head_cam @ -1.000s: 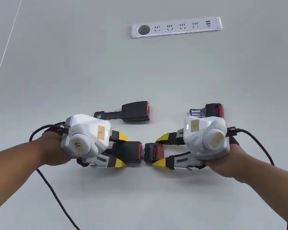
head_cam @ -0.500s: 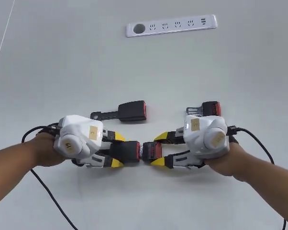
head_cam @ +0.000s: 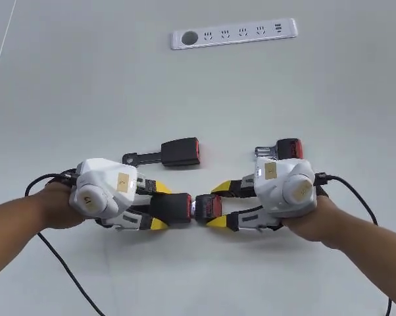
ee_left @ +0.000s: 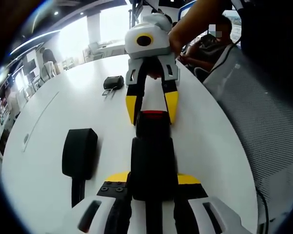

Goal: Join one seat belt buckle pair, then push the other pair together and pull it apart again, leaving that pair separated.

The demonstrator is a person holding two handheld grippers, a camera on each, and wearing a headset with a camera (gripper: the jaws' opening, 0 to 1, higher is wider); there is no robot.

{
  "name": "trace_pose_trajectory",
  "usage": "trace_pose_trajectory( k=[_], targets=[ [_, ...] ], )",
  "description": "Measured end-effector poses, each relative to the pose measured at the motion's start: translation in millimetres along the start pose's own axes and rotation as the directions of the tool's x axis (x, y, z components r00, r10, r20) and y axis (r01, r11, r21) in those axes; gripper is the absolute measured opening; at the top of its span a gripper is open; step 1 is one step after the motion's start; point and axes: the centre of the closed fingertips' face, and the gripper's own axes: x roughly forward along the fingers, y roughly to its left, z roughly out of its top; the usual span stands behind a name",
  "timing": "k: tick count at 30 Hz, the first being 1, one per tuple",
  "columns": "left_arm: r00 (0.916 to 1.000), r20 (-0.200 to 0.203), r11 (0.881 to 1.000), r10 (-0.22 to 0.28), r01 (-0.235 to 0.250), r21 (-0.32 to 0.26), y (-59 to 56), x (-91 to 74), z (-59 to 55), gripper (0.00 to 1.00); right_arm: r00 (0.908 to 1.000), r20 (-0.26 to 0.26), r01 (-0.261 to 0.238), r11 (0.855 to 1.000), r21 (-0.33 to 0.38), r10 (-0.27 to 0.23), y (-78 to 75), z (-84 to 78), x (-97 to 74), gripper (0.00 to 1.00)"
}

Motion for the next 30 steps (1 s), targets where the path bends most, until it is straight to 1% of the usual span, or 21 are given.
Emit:
trace_pose_trajectory(
  k=[3, 7, 14, 26, 29, 30],
  targets=[
    [1.0, 0.008, 1.0, 0.0, 0.0, -0.01, -0.4, -0.3, 1.9, 0.33, 1.0, 0.003, 0.002, 1.0, 0.004, -0.002, 0.0, -0.3, -0.6, 0.32],
    [1.0, 0.008, 1.0, -0.002, 0.002, -0.004, -1.6, -0.2, 4.5, 0.33, 1.0, 0.006, 0.003, 1.0, 0.008, -0.003, 0.0, -0.8, -1.2, 0.32],
    [1.0, 0.01, 1.0, -0.003, 0.003, -0.008, -2.3, -0.7, 4.9, 0.33, 1.0, 0.005, 0.006, 1.0, 0.011, -0.006, 0.6, -1.3, -1.5, 0.32],
    [0.9999, 0.011, 1.0, -0.005, 0.005, -0.014, 0.3, -0.1, -3.2, 0.33, 1.0, 0.002, 0.006, 1.0, 0.009, -0.006, 0.9, -1.7, -1.2, 0.32],
    [1.0, -0.002, 1.0, -0.005, 0.005, -0.005, 0.2, 0.3, -3.1, 0.33, 1.0, -0.007, 0.006, 1.0, 0.0, -0.006, 1.2, -1.3, -0.7, 0.32],
    [1.0, -0.005, 1.0, -0.008, 0.008, -0.014, 0.3, 0.5, -3.4, 0.34, 0.9999, -0.015, 0.004, 1.0, -0.006, -0.004, 1.2, -1.6, -0.5, 0.33]
  ],
)
